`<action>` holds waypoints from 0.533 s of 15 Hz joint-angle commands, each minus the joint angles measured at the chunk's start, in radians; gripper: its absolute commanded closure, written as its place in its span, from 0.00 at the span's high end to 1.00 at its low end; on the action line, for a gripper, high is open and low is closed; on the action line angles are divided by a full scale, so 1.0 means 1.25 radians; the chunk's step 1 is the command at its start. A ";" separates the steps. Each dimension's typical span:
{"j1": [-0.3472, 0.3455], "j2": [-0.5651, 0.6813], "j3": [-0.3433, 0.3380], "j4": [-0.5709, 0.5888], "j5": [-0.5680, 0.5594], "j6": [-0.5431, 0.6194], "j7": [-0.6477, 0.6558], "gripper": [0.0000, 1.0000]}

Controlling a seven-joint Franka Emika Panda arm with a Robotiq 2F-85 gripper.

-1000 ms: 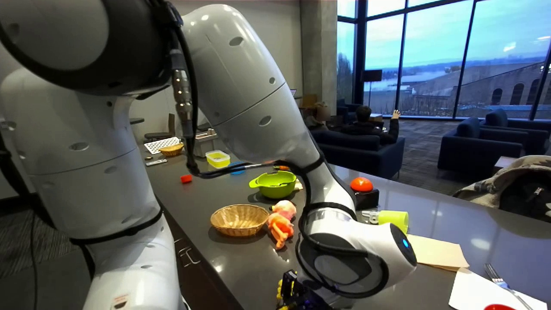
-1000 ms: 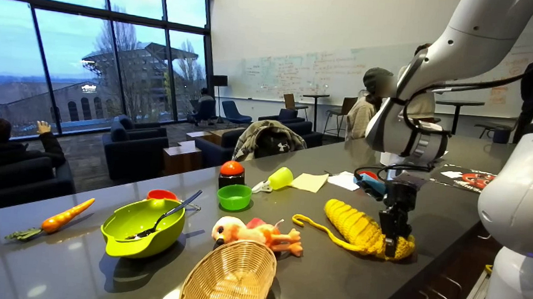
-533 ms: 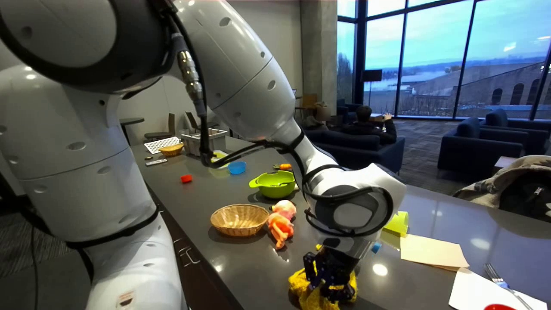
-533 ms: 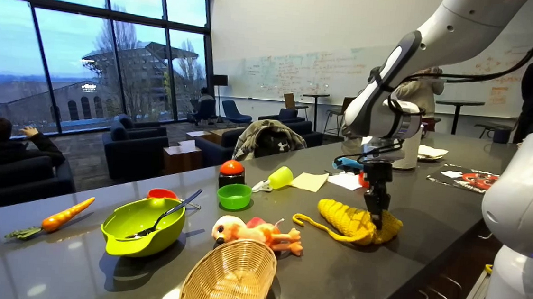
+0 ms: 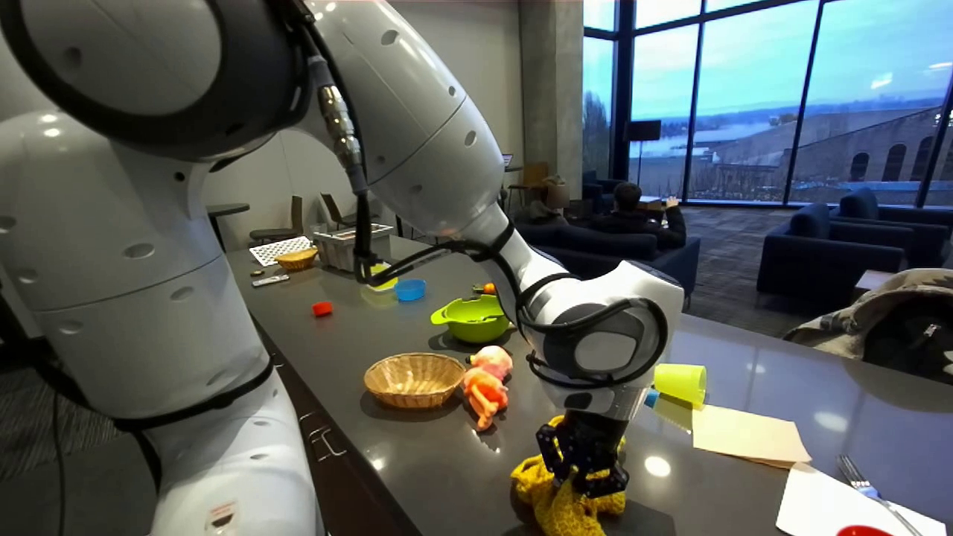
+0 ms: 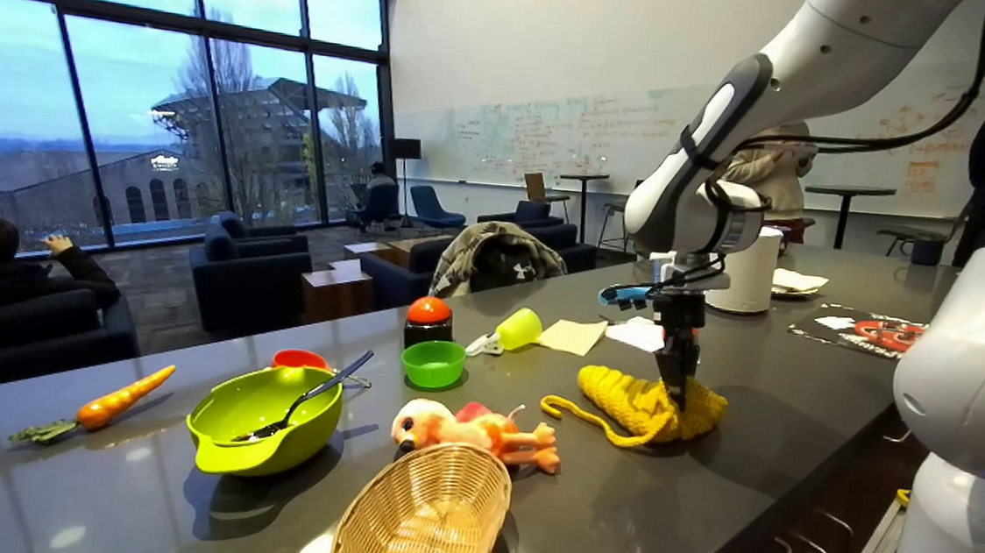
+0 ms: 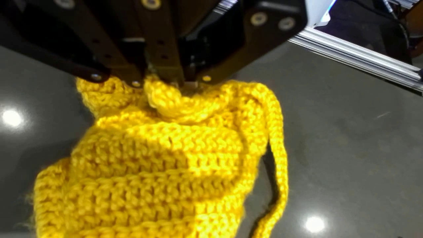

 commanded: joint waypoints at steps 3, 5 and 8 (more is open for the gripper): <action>0.026 -0.065 0.047 0.019 -0.116 0.008 0.060 0.02; 0.035 -0.080 0.067 0.039 -0.155 -0.002 0.073 0.02; 0.047 -0.086 0.095 0.067 -0.186 0.002 0.074 0.02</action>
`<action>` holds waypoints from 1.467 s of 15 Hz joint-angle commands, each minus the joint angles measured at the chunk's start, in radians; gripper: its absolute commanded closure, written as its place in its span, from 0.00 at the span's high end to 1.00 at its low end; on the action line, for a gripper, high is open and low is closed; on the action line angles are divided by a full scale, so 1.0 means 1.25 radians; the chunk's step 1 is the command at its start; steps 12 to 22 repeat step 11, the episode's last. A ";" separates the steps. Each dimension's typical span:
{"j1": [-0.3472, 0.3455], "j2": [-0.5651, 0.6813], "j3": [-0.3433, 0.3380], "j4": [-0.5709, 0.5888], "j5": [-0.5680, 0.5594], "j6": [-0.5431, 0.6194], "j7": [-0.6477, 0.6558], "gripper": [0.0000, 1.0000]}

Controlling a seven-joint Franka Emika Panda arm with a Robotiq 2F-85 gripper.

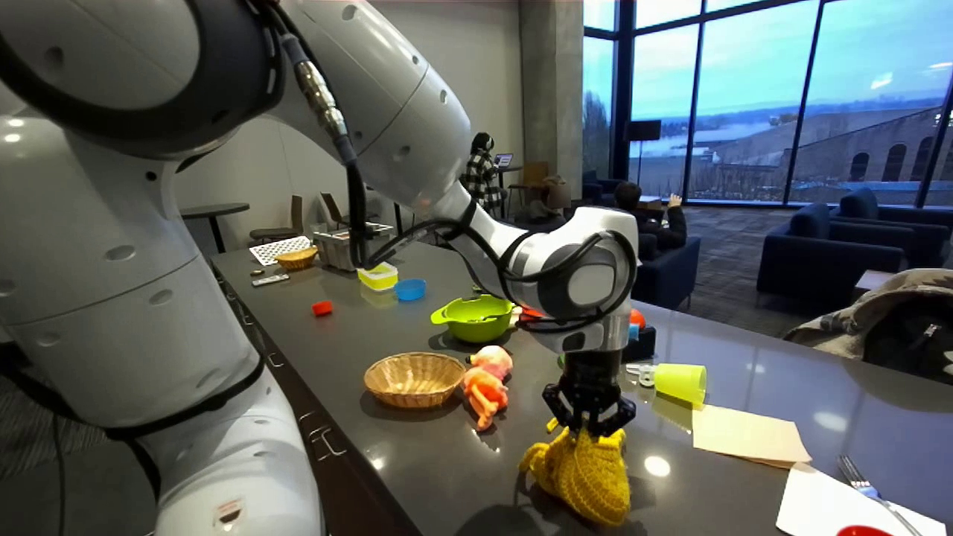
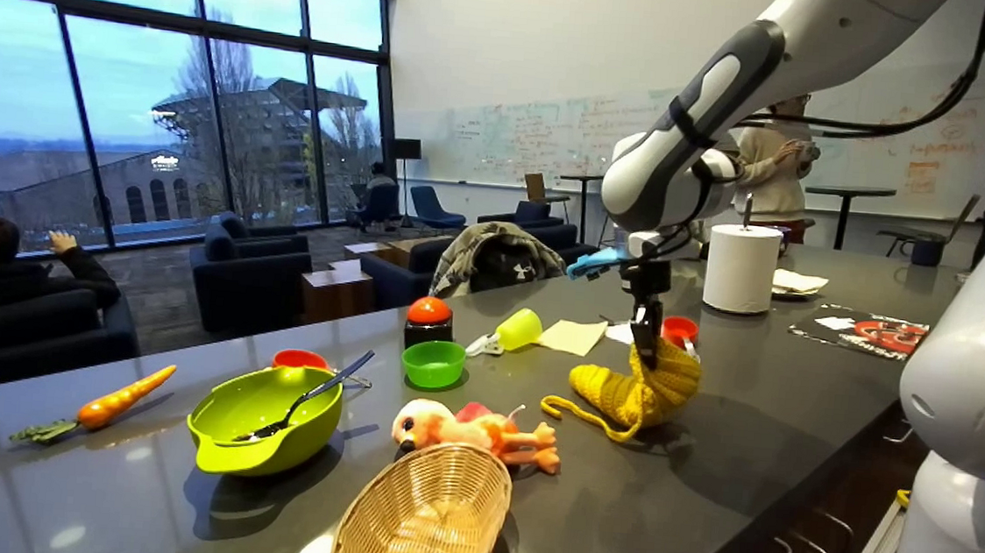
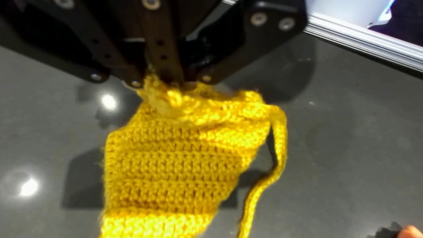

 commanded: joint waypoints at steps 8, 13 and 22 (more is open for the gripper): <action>0.044 -0.015 0.040 0.009 0.000 0.021 -0.010 0.32; 0.042 -0.007 0.040 0.017 -0.005 0.002 -0.011 0.11; 0.042 -0.007 0.040 0.017 -0.005 0.002 -0.011 0.11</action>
